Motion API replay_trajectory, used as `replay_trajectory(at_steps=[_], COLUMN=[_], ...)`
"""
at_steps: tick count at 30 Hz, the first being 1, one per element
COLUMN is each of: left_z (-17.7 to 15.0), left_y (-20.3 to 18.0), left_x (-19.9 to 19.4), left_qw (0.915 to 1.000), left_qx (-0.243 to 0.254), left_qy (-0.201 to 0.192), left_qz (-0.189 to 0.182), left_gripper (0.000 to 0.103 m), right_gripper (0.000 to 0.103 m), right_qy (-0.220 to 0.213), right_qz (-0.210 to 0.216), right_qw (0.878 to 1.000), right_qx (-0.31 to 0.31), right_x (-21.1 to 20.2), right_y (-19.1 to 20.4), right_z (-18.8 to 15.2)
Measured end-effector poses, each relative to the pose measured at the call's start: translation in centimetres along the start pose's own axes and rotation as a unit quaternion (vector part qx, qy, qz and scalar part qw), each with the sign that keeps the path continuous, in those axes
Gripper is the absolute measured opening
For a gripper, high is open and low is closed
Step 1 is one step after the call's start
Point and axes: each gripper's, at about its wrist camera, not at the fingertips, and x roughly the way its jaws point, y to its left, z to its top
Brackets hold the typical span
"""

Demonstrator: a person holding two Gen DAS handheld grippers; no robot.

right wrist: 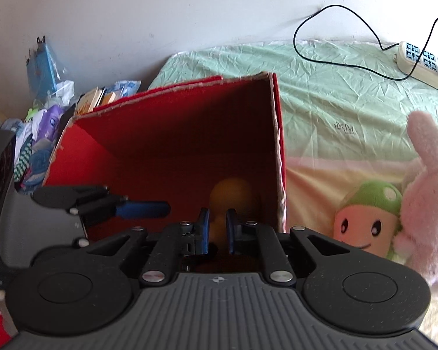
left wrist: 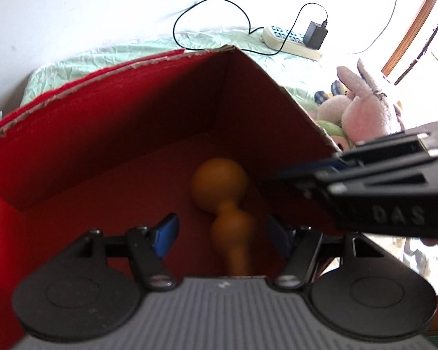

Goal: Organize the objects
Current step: 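Lower the gourd into the red box and open the right tool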

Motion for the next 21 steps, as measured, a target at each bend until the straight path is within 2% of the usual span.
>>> replay_trajectory(at_steps=[6, 12, 15, 18, 21], left_z=[-0.7, -2.3, -2.7, -2.5, -2.3], left_y=[-0.8, -3.0, -3.3, -3.3, -4.2], left_x=[-0.8, -2.4, -3.1, -3.6, -4.6], left_qw=[0.9999, 0.9982, 0.9986, 0.999, 0.9972], left_qx=[0.013, 0.056, 0.05, 0.042, 0.049], left_qy=[-0.011, -0.016, -0.015, -0.014, -0.028], left_qz=[-0.002, 0.012, 0.01, 0.011, 0.049], left_gripper=[0.067, 0.061, 0.061, 0.061, 0.061], right_gripper=[0.008, 0.008, 0.009, 0.011, 0.014], right_qy=[0.037, 0.066, 0.057, 0.029, 0.001], right_qz=[0.005, 0.015, 0.008, -0.012, -0.017], right_qw=[0.999, 0.996, 0.996, 0.997, 0.997], right_qx=[0.03, 0.058, 0.065, 0.067, 0.078], right_x=[-0.7, -1.8, -2.4, -3.1, -3.3], right_y=[-0.4, 0.0, 0.0, 0.3, 0.6], right_z=[-0.8, -2.7, -3.5, -4.3, -5.1])
